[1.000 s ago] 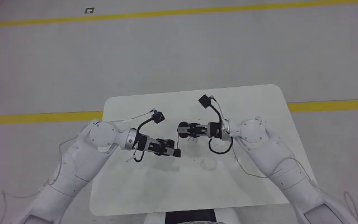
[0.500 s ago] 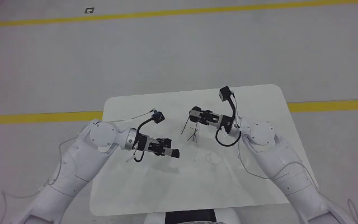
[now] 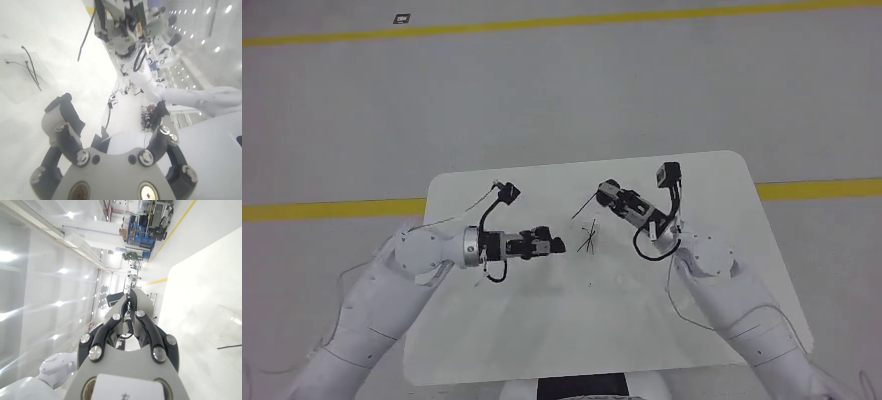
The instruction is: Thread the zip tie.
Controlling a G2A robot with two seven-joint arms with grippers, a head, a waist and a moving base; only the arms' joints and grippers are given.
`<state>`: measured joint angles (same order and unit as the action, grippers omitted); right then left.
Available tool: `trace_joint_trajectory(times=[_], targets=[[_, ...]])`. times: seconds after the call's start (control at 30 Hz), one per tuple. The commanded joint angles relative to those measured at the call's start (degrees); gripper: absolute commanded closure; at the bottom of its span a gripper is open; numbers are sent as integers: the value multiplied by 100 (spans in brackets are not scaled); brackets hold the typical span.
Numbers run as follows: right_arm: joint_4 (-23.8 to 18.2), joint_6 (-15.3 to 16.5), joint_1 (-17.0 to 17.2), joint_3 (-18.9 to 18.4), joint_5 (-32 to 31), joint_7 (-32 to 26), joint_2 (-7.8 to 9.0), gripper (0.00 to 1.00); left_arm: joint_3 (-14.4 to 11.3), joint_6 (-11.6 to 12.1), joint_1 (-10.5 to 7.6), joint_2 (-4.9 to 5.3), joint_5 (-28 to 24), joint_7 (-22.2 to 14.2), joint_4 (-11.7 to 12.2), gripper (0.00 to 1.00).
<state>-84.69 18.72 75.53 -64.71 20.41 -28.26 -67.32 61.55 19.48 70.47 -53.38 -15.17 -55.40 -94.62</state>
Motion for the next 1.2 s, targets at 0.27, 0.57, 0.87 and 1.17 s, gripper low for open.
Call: trace_joint_trajectory(times=[0.27, 0.57, 0.87, 1.17], targets=[[-129, 76, 156, 67, 96, 627, -85, 100, 180, 0, 321, -288, -218, 719, 200, 0], [-170, 45, 188, 84, 108, 686, -96, 100, 180, 0, 321, -288, -218, 719, 200, 0], [-129, 33, 197, 403, 456, 1096, -250, 100, -66, 0, 293, -501, -502, 1437, 308, 0], [4, -36, 168, 555, 995, 1134, -368, 100, -53, 0, 160, -809, -789, 1285, 726, 0]])
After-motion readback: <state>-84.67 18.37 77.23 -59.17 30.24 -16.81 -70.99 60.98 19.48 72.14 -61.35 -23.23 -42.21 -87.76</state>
